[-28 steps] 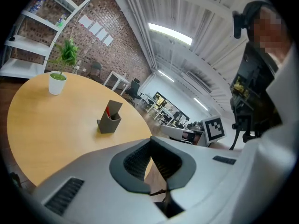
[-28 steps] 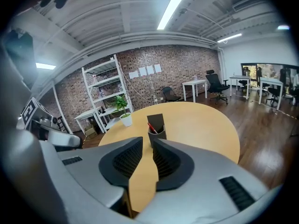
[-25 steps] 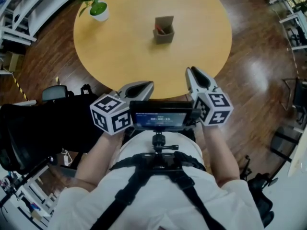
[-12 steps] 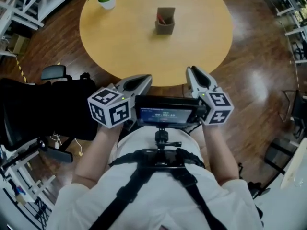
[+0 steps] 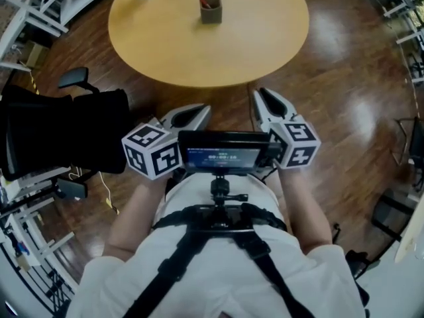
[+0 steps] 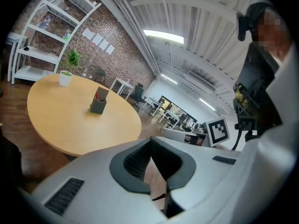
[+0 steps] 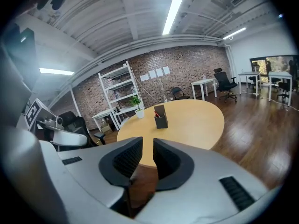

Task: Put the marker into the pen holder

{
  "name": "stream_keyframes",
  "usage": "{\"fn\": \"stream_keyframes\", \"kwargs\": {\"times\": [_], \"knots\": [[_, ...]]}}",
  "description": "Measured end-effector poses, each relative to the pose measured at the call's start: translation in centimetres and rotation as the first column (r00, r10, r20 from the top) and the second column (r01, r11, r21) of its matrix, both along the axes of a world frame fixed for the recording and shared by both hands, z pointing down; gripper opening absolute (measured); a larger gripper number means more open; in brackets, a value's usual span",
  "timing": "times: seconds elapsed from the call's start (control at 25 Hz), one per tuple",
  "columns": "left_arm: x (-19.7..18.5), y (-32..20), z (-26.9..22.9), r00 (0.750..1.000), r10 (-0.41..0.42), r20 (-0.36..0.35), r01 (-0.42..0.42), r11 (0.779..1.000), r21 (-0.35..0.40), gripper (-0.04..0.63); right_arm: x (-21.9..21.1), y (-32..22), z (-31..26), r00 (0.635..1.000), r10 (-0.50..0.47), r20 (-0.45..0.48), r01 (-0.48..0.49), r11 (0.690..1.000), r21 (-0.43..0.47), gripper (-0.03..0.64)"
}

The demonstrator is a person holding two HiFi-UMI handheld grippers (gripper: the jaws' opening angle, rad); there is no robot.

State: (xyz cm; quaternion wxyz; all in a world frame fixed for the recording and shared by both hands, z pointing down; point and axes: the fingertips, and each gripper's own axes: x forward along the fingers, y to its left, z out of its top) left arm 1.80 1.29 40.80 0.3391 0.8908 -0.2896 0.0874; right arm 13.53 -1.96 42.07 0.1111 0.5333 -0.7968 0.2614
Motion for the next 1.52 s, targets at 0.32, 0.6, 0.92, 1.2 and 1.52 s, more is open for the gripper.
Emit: {"fn": "stream_keyframes", "kwargs": {"times": [0.32, 0.6, 0.92, 1.2, 1.52], "knots": [[1.6, 7.5, -0.3, 0.999, -0.043, -0.003, 0.043, 0.999, 0.023, -0.005, 1.4, 8.1, 0.0, 0.999, -0.039, 0.004, 0.039, 0.999, 0.01, 0.06], [1.7, 10.6, -0.7, 0.998, -0.057, 0.031, 0.056, 0.998, 0.024, -0.006, 2.0, 10.5, 0.2, 0.999, -0.047, 0.027, 0.047, 0.999, 0.008, 0.06], [1.6, 10.8, -0.8, 0.998, -0.01, 0.06, 0.009, 1.0, 0.006, -0.006, 1.4, 10.3, 0.1, 0.998, -0.024, 0.054, 0.024, 1.0, -0.002, 0.06], [-2.2, 10.8, -1.2, 0.999, 0.009, 0.047, -0.01, 1.0, 0.003, -0.005, -2.5, 10.3, -0.7, 0.999, -0.015, 0.035, 0.015, 1.0, -0.003, 0.06], [-2.8, 10.6, -1.4, 0.999, 0.033, 0.031, -0.034, 0.999, 0.007, -0.005, -3.2, 11.2, -0.6, 1.0, 0.007, 0.016, -0.007, 1.0, -0.012, 0.06]]}}
